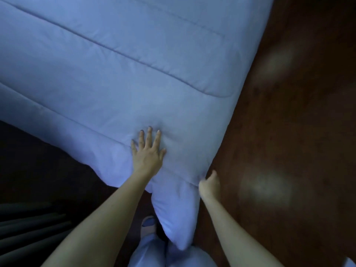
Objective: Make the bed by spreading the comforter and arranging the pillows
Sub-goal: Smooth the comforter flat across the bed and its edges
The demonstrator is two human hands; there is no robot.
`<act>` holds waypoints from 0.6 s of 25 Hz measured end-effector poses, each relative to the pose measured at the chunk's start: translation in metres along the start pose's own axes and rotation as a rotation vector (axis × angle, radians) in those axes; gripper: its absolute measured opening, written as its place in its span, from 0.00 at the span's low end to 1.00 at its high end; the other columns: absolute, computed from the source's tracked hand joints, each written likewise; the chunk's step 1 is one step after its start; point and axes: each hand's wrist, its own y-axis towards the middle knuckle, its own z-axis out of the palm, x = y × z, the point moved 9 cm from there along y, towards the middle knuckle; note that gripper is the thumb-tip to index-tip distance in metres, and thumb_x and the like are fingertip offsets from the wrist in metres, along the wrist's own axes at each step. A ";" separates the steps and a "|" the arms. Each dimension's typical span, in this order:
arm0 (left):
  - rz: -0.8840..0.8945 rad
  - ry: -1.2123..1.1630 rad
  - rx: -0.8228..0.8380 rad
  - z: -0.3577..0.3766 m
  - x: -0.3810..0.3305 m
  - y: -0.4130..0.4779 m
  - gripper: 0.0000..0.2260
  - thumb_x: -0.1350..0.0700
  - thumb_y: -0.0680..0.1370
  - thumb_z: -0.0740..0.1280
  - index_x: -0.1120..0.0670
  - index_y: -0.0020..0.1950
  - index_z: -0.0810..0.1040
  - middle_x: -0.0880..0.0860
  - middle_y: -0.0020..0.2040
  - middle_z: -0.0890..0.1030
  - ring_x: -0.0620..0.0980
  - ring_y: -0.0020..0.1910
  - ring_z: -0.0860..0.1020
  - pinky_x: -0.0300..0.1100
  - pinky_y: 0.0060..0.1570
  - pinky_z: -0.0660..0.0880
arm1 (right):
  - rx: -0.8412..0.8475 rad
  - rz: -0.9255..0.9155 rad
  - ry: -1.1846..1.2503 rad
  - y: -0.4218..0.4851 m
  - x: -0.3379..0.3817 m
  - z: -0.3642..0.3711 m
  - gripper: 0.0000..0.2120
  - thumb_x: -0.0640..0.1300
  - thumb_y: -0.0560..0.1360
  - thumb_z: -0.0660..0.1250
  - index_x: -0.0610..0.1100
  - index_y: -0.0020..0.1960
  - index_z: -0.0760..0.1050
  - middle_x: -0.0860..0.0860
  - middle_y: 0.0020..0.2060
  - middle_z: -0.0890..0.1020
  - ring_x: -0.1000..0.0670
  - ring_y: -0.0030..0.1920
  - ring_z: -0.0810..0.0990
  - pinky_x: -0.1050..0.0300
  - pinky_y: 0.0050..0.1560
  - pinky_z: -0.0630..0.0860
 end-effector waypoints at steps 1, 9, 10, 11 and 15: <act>-0.031 -0.005 0.009 -0.003 0.001 0.006 0.30 0.41 0.80 0.51 0.48 0.78 0.44 0.52 0.79 0.43 0.57 0.78 0.43 0.62 0.73 0.43 | -0.100 -0.129 0.008 0.012 0.040 -0.027 0.25 0.42 0.78 0.57 0.44 0.74 0.61 0.46 0.72 0.68 0.44 0.71 0.68 0.48 0.69 0.66; -0.282 -0.156 -0.147 0.004 -0.051 0.032 0.33 0.42 0.76 0.51 0.63 0.74 0.61 0.63 0.75 0.62 0.65 0.73 0.62 0.64 0.68 0.59 | 0.268 -1.056 -0.931 0.086 0.230 0.005 0.27 0.56 0.82 0.48 0.57 0.78 0.43 0.55 0.78 0.43 0.49 0.78 0.41 0.36 0.74 0.42; -0.323 -0.148 -0.180 0.007 -0.059 0.039 0.33 0.42 0.76 0.51 0.62 0.75 0.60 0.62 0.76 0.60 0.64 0.74 0.60 0.63 0.70 0.56 | 0.251 -1.079 -0.918 0.109 0.236 -0.001 0.27 0.57 0.81 0.48 0.57 0.77 0.42 0.55 0.78 0.42 0.50 0.78 0.41 0.35 0.74 0.42; -0.363 -0.126 -0.220 0.007 -0.065 0.045 0.33 0.42 0.77 0.50 0.62 0.75 0.59 0.61 0.76 0.59 0.64 0.75 0.58 0.63 0.70 0.54 | 0.220 -1.081 -0.890 0.134 0.241 -0.011 0.28 0.58 0.81 0.48 0.58 0.77 0.42 0.55 0.78 0.42 0.50 0.78 0.41 0.34 0.74 0.42; -0.665 -0.097 -0.360 0.005 -0.101 0.092 0.34 0.40 0.77 0.45 0.60 0.77 0.56 0.57 0.78 0.57 0.60 0.76 0.56 0.63 0.71 0.51 | 0.148 -1.133 -0.883 0.257 0.268 -0.071 0.27 0.58 0.81 0.47 0.58 0.77 0.41 0.56 0.78 0.42 0.52 0.78 0.41 0.33 0.72 0.41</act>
